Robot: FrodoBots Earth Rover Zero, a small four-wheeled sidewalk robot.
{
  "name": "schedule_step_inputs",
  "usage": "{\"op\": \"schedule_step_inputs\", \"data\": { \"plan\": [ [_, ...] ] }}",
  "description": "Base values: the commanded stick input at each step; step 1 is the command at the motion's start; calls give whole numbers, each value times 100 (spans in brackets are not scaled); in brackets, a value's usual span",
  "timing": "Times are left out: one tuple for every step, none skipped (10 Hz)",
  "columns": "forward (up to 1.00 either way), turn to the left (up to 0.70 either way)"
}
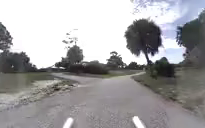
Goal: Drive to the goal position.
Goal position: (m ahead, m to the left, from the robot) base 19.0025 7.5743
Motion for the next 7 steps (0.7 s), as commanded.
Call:
{"op": "schedule_step_inputs", "data": {
  "plan": [
    [69,3],
    [69,3],
    [69,3],
    [69,3],
    [69,3],
    [69,4],
    [69,13]
  ]
}}
